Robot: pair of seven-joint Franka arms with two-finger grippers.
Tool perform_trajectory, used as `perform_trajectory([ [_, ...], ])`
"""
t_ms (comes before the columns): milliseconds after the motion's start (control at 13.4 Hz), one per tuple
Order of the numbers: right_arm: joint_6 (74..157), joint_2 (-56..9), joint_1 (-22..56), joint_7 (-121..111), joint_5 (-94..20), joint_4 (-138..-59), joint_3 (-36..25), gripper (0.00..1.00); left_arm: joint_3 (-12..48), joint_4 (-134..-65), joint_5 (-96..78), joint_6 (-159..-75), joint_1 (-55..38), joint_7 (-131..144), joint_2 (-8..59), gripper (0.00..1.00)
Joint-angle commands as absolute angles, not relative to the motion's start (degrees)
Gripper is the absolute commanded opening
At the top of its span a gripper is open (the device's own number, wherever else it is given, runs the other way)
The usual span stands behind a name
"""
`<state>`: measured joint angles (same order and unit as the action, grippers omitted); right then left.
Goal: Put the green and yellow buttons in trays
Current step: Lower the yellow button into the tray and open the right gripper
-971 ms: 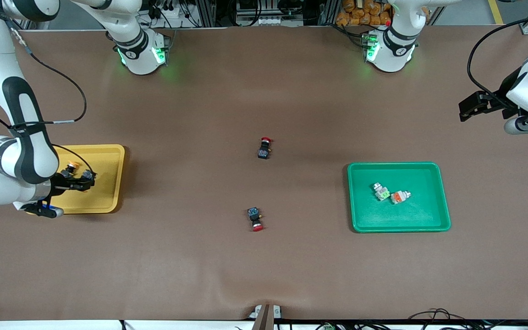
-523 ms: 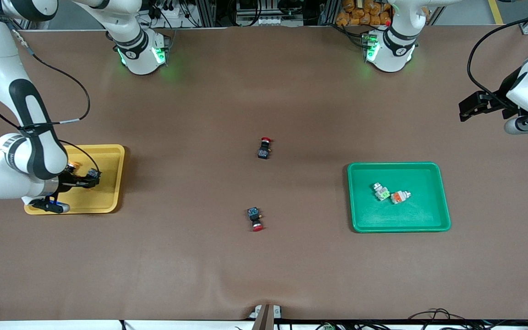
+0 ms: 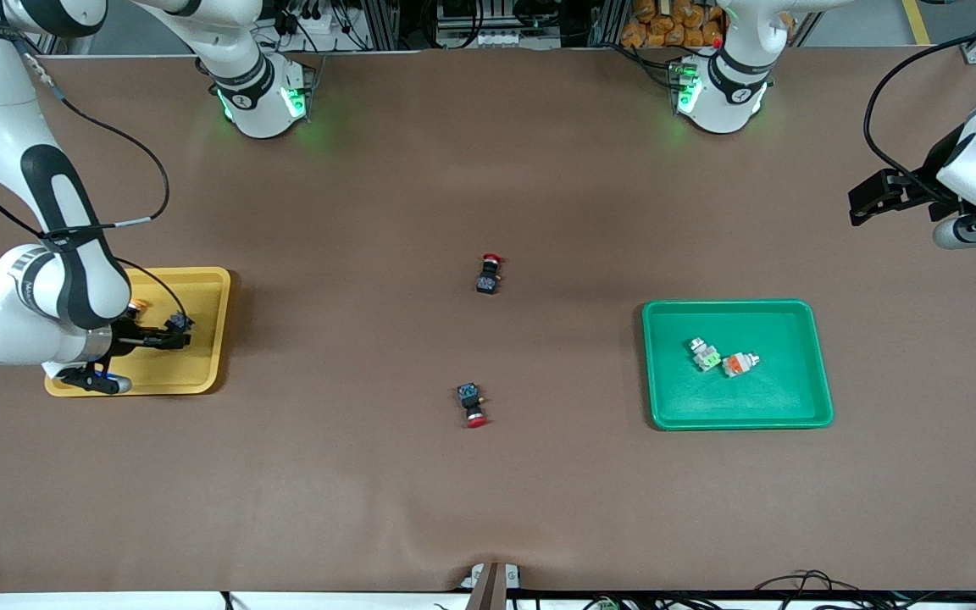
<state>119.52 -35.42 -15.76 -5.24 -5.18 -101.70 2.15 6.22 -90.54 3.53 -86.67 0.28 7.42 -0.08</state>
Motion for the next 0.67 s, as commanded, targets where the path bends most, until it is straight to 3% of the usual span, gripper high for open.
perform_trajectory([
  [0,112.4,-34.3,-14.1,-4.9,-4.5,-94.4,2.6,1.0,6.5,-91.8,2.6,-87.4,0.7,6.2,-1.5,1.0],
  [448,104.1,-33.8,-9.2,-5.4,-4.7,-80.8,2.8,1.0,6.5,-91.8,2.6,-87.4,0.7,6.2,-1.6,1.0],
  [598,97.9,-33.9,-6.4,-5.1,-3.5,-74.1,2.4,1.0,6.5,-91.9,2.6,-87.4,0.7,6.2,-1.6,1.0],
])
